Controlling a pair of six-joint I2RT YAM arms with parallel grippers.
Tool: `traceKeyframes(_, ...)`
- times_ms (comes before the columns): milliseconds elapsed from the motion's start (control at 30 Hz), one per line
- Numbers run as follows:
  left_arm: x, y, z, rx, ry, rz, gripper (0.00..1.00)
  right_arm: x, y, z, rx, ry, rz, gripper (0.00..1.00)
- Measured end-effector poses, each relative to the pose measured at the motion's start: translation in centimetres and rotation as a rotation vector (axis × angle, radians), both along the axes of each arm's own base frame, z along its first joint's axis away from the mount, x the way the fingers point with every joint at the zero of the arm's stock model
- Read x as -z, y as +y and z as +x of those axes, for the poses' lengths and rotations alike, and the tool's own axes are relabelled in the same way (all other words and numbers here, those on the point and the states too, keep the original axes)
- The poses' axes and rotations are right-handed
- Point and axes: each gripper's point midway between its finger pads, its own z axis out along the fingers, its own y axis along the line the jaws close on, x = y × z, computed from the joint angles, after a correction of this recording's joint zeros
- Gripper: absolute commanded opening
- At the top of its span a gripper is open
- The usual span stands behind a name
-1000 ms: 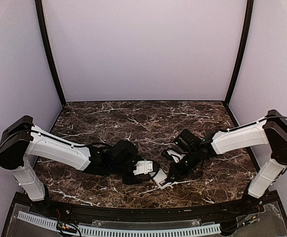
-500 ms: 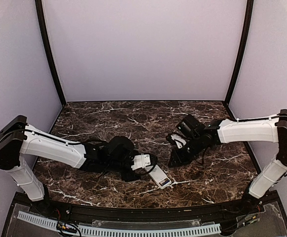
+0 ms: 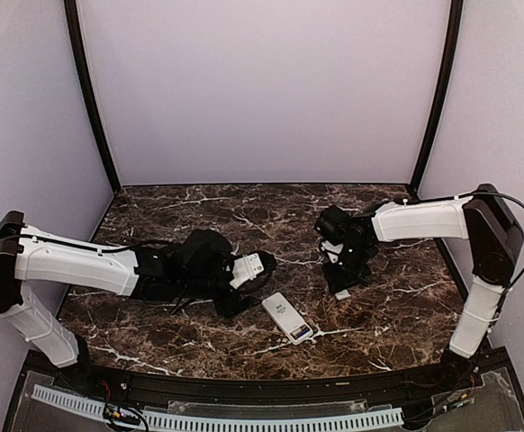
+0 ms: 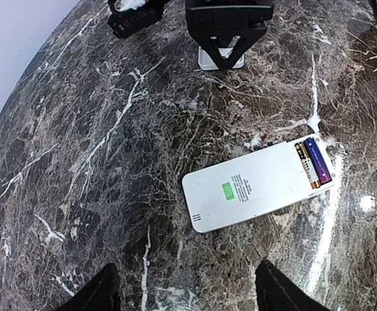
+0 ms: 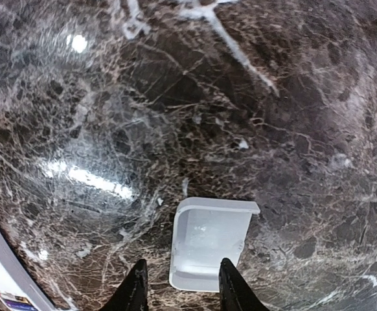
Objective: Load the batteries into the remote control
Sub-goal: Pick up the battery cover at the center of the board, then pass from the right arm to the left
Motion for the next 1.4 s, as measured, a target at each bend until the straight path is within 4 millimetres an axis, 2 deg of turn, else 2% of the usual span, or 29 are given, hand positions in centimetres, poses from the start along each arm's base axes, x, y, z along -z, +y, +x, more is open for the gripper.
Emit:
traceKeyframes(100,-0.8,0.1,-0.1,-0.007,-0.001,-0.021,0.71,0.6,0.0,-0.2,-0.001,0.019,-0.006,0.23)
traceKeyframes(233,-1.5,0.2,-0.2,-0.010,-0.003,-0.040,0.71,0.9,0.1,-0.3,-0.003,0.029,-0.007,0.21)
traceKeyframes(433,-1.6,0.3,-0.3,-0.014,0.005,-0.042,0.71,1.6,0.2,-0.6,-0.003,0.047,-0.002,0.01)
traceKeyframes(700,-4.8,0.4,-0.9,0.005,-0.009,-0.122,0.71,1.5,0.9,-0.9,-0.026,0.063,0.040,0.00)
traceKeyframes(833,-6.1,0.5,-1.2,0.016,-0.021,-0.151,0.71,1.1,1.7,-2.0,-0.081,0.095,0.105,0.00)
traceKeyframes(933,-6.8,0.4,-1.6,0.047,-0.033,-0.162,0.70,-1.3,2.8,-3.7,-0.165,0.099,0.214,0.00)
traceKeyframes(1033,-7.6,0.3,-2.3,0.117,-0.059,-0.171,0.69,-5.6,5.2,-5.6,-0.302,0.054,0.377,0.00)
traceKeyframes(1100,-8.5,0.1,-3.1,0.186,-0.086,-0.183,0.70,-9.1,7.1,-7.7,-0.415,0.020,0.513,0.00)
traceKeyframes(1233,-10.3,-0.4,-5.0,0.340,-0.153,-0.208,0.71,-14.4,9.3,-11.7,-0.589,0.008,0.727,0.00)
traceKeyframes(1300,-11.0,-0.8,-6.2,0.432,-0.199,-0.210,0.71,-15.7,9.9,-13.4,-0.650,0.029,0.788,0.00)
traceKeyframes(1400,-11.8,-1.5,-7.6,0.549,-0.274,-0.200,0.71,-16.5,10.6,-15.7,-0.721,0.087,0.848,0.00)
